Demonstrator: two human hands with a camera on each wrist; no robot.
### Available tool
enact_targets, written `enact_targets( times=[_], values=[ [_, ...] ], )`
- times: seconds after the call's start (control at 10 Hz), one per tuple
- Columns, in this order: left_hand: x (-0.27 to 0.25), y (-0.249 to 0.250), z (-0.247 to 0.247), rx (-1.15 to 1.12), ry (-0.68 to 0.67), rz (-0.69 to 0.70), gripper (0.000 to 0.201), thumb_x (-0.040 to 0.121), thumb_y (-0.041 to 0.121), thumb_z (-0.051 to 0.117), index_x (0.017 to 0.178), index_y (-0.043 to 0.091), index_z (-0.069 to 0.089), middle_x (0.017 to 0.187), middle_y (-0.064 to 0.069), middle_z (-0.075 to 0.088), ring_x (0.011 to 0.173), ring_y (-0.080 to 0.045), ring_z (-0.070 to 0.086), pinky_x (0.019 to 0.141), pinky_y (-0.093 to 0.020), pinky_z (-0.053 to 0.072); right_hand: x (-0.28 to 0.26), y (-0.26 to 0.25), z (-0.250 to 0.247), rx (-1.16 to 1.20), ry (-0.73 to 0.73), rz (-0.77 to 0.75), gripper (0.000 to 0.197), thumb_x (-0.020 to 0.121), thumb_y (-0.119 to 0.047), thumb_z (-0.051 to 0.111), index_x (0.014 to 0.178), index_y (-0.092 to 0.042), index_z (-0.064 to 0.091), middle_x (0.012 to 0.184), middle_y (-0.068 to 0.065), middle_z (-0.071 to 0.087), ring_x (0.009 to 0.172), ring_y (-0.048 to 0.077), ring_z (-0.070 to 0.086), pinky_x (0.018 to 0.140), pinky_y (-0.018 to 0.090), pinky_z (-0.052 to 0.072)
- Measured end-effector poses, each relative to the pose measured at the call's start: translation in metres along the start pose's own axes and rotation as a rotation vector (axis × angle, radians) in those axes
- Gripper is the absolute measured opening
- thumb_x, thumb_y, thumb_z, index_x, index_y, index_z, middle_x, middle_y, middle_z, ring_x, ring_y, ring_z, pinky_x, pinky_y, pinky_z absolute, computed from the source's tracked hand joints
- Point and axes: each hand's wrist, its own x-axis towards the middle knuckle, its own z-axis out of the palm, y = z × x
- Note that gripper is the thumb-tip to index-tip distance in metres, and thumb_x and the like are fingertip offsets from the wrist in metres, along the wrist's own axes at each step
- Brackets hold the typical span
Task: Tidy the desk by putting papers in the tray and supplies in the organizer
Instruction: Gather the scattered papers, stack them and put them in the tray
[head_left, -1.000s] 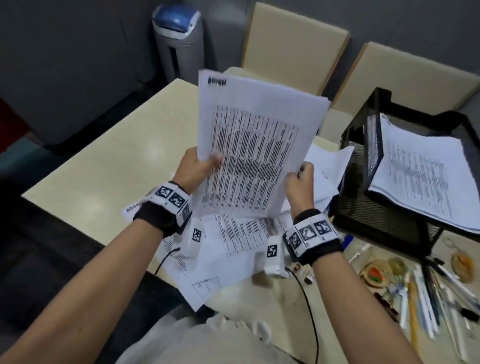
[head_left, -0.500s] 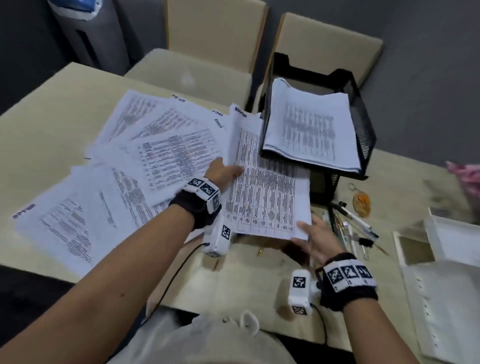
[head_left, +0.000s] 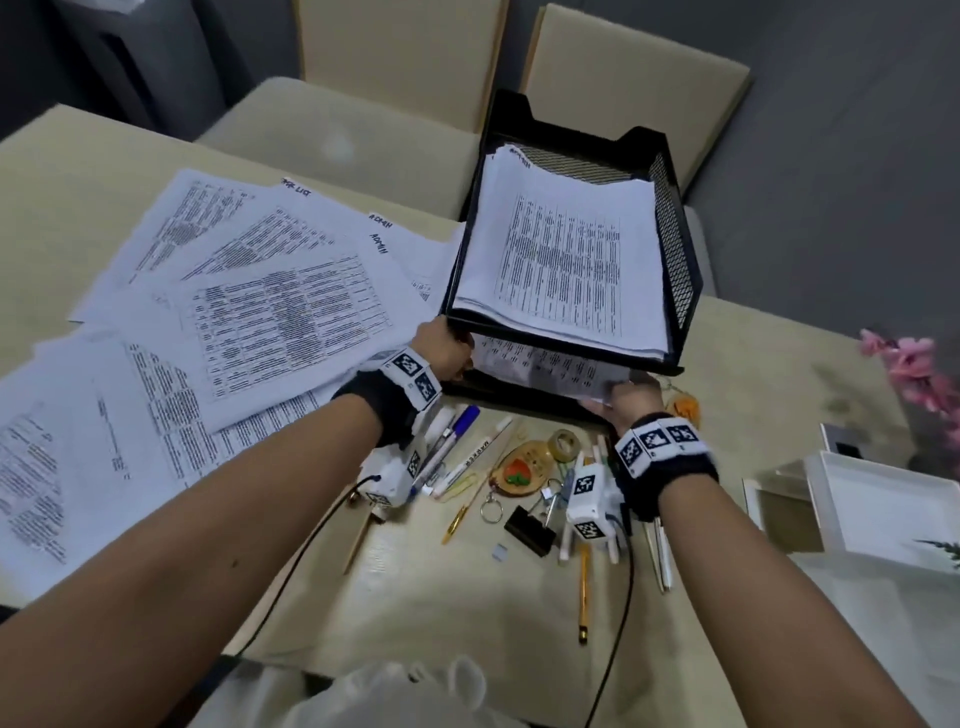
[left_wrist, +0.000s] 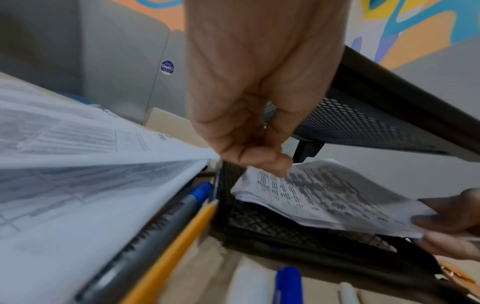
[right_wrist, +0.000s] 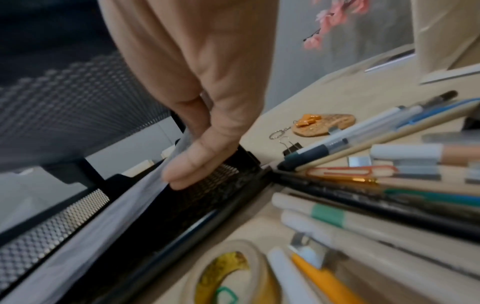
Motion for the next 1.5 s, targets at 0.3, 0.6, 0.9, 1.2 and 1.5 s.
enact_targets(
  times=[0.3, 0.6, 0.9, 1.2, 1.5],
  values=[
    [0.021, -0.045, -0.066, 0.248, 0.169, 0.107, 0.022, 0.085, 0.002, 0.045, 0.1, 0.005, 0.061, 0.111, -0.02, 0.064, 0.098, -0.032, 0.059, 0.081, -0.034, 0.047, -0.009, 0.018, 0.011, -0.864, 0.272, -0.289, 0.039, 0.09, -0.011, 0.051, 0.122, 0.01, 0.049, 0.138, 0.023, 0.044, 0.127, 0.037, 0.042, 0.101, 0.043, 0.037],
    [0.005, -0.136, -0.124, 0.86, -0.119, -0.188, 0.11, 0.067, 0.08, 0.049, 0.15, 0.032, -0.006, 0.157, -0.02, -0.011, 0.143, -0.046, -0.002, 0.111, -0.064, 0.011, -0.093, 0.075, 0.122, -0.968, -0.217, -0.587, 0.024, 0.092, -0.01, 0.044, 0.102, -0.001, 0.063, 0.11, 0.018, 0.064, 0.107, 0.033, 0.058, 0.092, 0.034, 0.047],
    [-0.022, -0.136, -0.151, 0.711, 0.087, -0.157, 0.033, 0.098, 0.019, 0.038, 0.11, -0.004, 0.058, 0.087, -0.011, 0.061, 0.082, -0.027, 0.059, 0.07, -0.033, 0.048, -0.108, 0.088, 0.192, -1.113, -0.129, -0.411, 0.042, 0.092, -0.01, 0.048, 0.13, 0.002, 0.038, 0.139, 0.02, 0.042, 0.123, 0.037, 0.046, 0.096, 0.042, 0.043],
    [-0.012, -0.158, -0.194, 0.416, -0.045, -0.129, 0.098, 0.043, 0.1, 0.009, 0.077, 0.019, 0.053, 0.087, -0.01, 0.059, 0.079, -0.019, 0.058, 0.083, -0.031, 0.047, -0.142, 0.035, 0.21, -0.45, 0.098, -0.792, 0.027, 0.095, 0.001, 0.036, 0.118, 0.0, 0.048, 0.119, 0.021, 0.059, 0.102, 0.027, 0.057, 0.071, 0.021, 0.038],
    [-0.005, -0.207, -0.228, 0.333, 0.272, -0.39, 0.08, 0.081, 0.024, 0.07, 0.139, -0.006, 0.023, 0.137, -0.026, 0.038, 0.124, -0.04, 0.044, 0.099, -0.045, 0.041, -0.151, 0.045, 0.233, -0.41, -0.026, -0.653, 0.035, 0.096, -0.005, 0.039, 0.129, 0.004, 0.045, 0.124, 0.014, 0.052, 0.109, 0.021, 0.05, 0.082, 0.019, 0.038]
  ],
)
